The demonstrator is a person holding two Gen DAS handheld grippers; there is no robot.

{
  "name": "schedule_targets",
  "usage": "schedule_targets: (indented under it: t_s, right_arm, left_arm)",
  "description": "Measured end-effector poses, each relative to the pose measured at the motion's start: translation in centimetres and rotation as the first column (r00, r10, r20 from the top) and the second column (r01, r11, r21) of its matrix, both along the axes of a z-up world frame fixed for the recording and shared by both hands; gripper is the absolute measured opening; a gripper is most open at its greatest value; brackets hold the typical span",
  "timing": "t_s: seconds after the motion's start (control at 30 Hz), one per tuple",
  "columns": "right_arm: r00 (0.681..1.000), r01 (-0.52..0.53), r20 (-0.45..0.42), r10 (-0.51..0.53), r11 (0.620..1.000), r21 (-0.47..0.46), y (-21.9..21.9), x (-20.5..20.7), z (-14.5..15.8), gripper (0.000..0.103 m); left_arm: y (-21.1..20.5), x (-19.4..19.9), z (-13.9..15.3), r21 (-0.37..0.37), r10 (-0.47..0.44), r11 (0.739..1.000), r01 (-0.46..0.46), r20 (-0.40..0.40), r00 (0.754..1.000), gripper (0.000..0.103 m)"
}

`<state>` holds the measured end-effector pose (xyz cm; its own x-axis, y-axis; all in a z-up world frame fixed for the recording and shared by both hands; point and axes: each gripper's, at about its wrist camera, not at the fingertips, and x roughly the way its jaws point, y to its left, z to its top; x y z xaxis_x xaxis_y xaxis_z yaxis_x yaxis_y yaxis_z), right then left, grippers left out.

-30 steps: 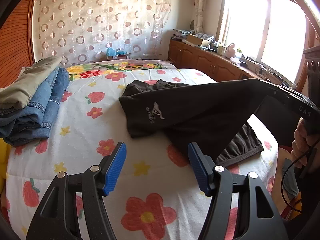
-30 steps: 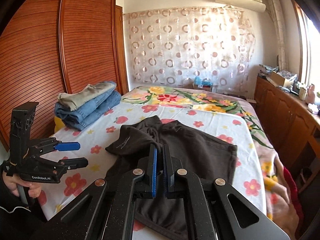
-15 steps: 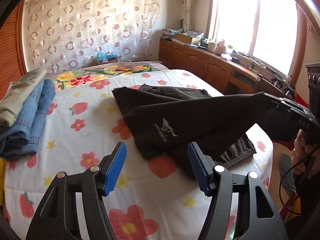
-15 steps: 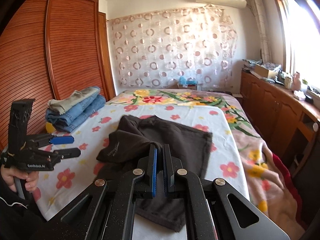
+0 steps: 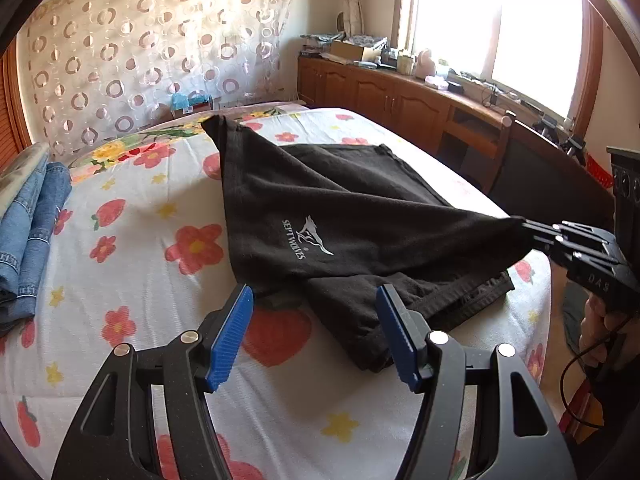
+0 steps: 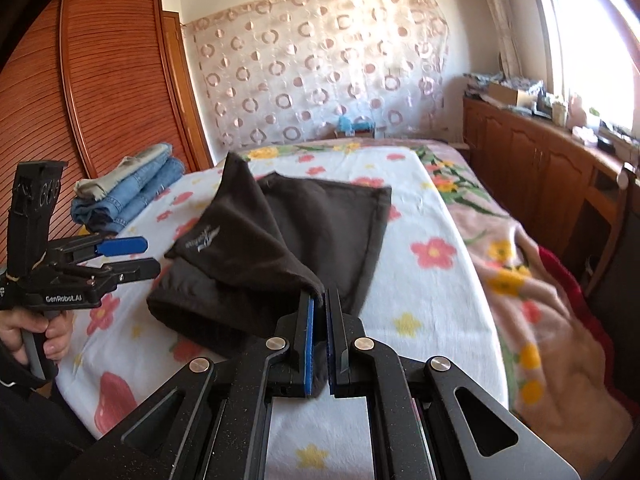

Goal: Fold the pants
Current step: 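Lift the held edge with the right gripper, fold it over, then open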

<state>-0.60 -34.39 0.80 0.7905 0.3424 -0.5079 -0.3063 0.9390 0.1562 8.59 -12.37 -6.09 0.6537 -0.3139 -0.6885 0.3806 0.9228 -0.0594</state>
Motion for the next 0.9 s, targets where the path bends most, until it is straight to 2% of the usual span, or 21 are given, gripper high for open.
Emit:
schedule_targets:
  t_s: [0.3, 0.77, 0.9]
  right_arm:
    - [0.996, -0.012, -0.087, 0.012, 1.000, 0.004, 0.0, 0.5, -0.2, 0.005]
    - [0.997, -0.013, -0.075, 0.013, 1.000, 0.006, -0.9, 0.3, 2.0, 0.005]
    - [0.999, 0.001, -0.050, -0.001, 1.000, 0.000, -0.7, -0.7, 2.4, 0.013]
  left_arm:
    - [0.0, 0.3, -1.7, 0.032, 0.017, 0.999, -0.015, -0.046, 0.999, 0.065]
    - [0.8, 0.6, -2.7, 0.016, 0.032, 0.999, -0.031, -0.074, 0.997, 0.065]
    - [1.4, 0.3, -2.0, 0.016, 0.046, 0.999, -0.045, -0.052, 0.998, 0.065]
